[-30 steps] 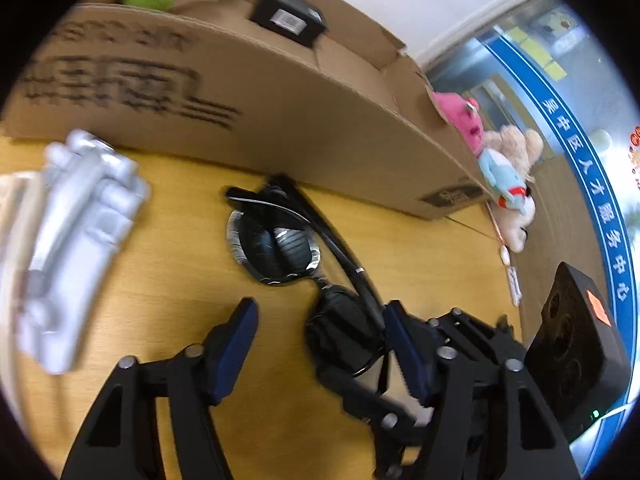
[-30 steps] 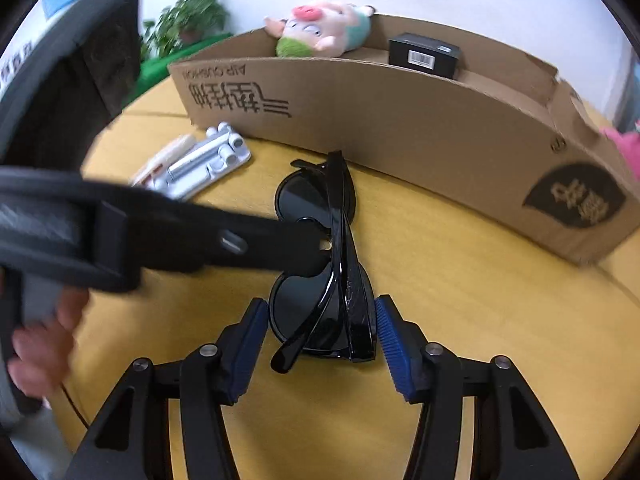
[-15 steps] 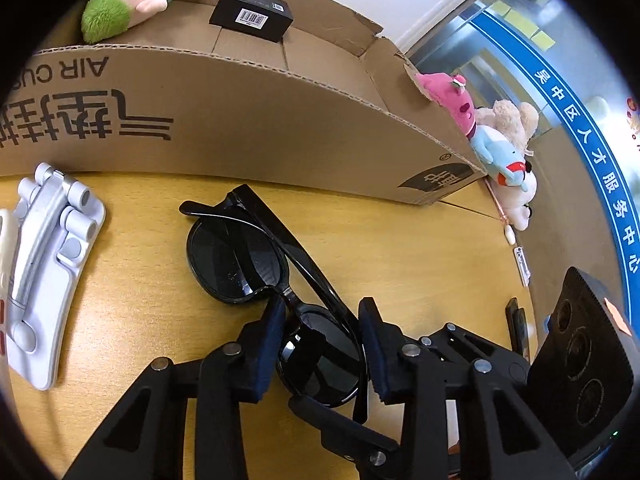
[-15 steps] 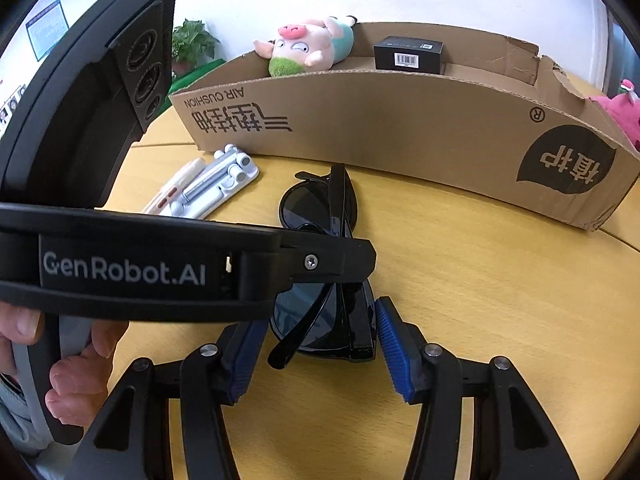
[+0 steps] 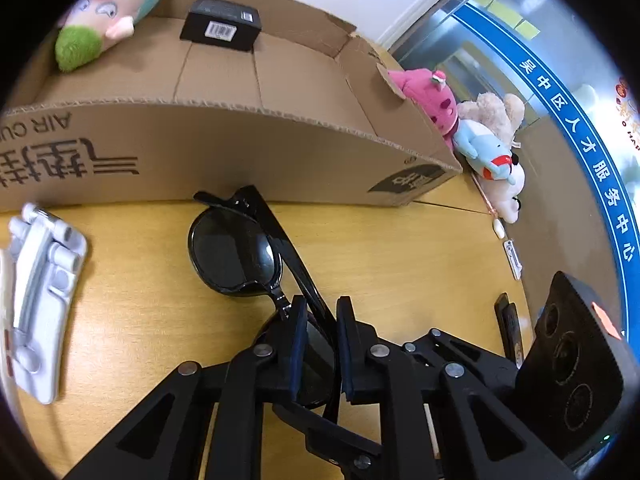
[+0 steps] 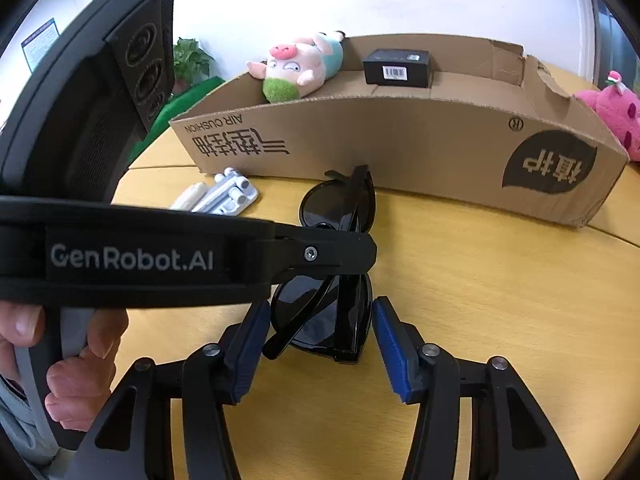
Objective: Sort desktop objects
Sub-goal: 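Lift the black sunglasses with the left gripper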
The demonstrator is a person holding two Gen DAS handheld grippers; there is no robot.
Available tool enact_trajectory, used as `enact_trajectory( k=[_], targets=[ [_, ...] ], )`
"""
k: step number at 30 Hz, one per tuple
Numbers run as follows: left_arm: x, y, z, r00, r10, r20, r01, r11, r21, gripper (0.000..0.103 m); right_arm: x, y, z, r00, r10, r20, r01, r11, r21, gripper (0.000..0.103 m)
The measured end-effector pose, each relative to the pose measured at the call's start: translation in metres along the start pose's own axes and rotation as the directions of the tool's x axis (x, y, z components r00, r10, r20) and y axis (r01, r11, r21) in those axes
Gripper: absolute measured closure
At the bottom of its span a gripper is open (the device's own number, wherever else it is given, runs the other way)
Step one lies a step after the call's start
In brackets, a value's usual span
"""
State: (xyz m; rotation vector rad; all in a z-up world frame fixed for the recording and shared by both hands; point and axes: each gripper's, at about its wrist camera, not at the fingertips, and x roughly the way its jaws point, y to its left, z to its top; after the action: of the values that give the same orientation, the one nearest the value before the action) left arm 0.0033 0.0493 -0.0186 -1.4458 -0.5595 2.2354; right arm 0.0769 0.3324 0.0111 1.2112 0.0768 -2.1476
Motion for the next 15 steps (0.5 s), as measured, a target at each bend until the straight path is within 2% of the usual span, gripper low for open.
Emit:
enact_trajectory(
  k=[4, 7, 10, 15],
  targets=[
    [0.007, 0.006, -0.001, 0.999, -0.029, -0.026, 0.028, 0.999, -0.033, 0.088, 0.001, -0.007, -0.005, 1.0, 0.01, -0.01, -0.01, 1.0, 0.025, 0.053],
    [0.009, 0.004, -0.003, 0.999, -0.025, -0.029, 0.024, 0.999, -0.022, 0.089, 0.002, -0.009, -0.007, 1.0, 0.008, -0.014, -0.008, 1.0, 0.027, 0.053],
    [0.002, -0.002, -0.003, 1.0, -0.024, -0.01, 0.024, 1.0, -0.003, 0.09, -0.001, -0.009, -0.008, 1.0, 0.013, -0.001, -0.013, 1.0, 0.028, 0.053],
    [-0.022, -0.024, 0.002, 0.999, 0.004, 0.047, -0.007, 0.998, 0.062, 0.091, -0.023, -0.002, 0.0, 0.997, 0.021, 0.069, -0.022, 1.0, 0.012, 0.053]
  ],
)
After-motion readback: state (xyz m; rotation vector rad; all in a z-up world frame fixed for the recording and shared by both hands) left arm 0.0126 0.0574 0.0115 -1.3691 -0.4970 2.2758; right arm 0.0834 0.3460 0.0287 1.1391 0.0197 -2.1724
